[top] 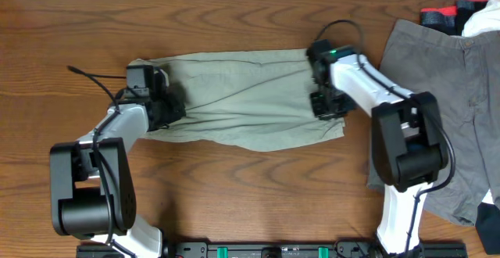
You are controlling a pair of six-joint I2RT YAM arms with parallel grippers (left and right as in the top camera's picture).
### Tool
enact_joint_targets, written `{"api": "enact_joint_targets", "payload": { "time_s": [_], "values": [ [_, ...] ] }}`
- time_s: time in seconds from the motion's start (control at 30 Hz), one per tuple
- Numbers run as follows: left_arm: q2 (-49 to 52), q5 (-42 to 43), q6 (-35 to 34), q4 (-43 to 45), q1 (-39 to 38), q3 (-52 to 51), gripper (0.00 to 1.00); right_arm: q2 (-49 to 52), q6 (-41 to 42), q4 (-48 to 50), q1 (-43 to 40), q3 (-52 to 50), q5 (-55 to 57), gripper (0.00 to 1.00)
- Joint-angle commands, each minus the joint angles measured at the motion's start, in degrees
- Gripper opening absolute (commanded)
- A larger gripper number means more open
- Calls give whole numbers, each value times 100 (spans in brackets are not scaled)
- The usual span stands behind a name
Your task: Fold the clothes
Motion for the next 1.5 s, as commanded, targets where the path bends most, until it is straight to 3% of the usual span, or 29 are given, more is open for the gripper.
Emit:
{"api": "enact_joint_targets", "payload": {
  "time_s": [0.0, 0.27, 0.5, 0.63, 0.77, 1.03, 1.17, 1.47],
  "values": [
    [-15, -566, 28, -105, 372, 50, 6, 92, 422, -33, -289, -68, 431, 13],
    [-713, 1062, 11, -17, 599, 415, 29, -264, -313, 540, -485, 98, -1145, 9],
    [-1211, 1567, -269, 461, 229, 485, 32, -942, -833, 1617, -170, 103, -2304, 9],
    [-1025, 1215, -267, 603, -181, 485, 22, -898, -922, 2518, 96, 103, -3329, 11],
    [-586, 909, -267, 741, -533, 485, 9, -603, -745, 3165, 413, 103, -3445, 15],
    [269, 728, -267, 1040, -671, 485, 6, 157, -702, 3377, 542, 103, -2522, 12],
    [385, 256, -262, 973, -669, 485, 6, 304, -715, 3204, 258, 103, -2297, 8],
    [385, -1246, 2, 466, -616, 485, 6, 297, -734, 2813, -601, 103, -1659, 11]
  ]
}}
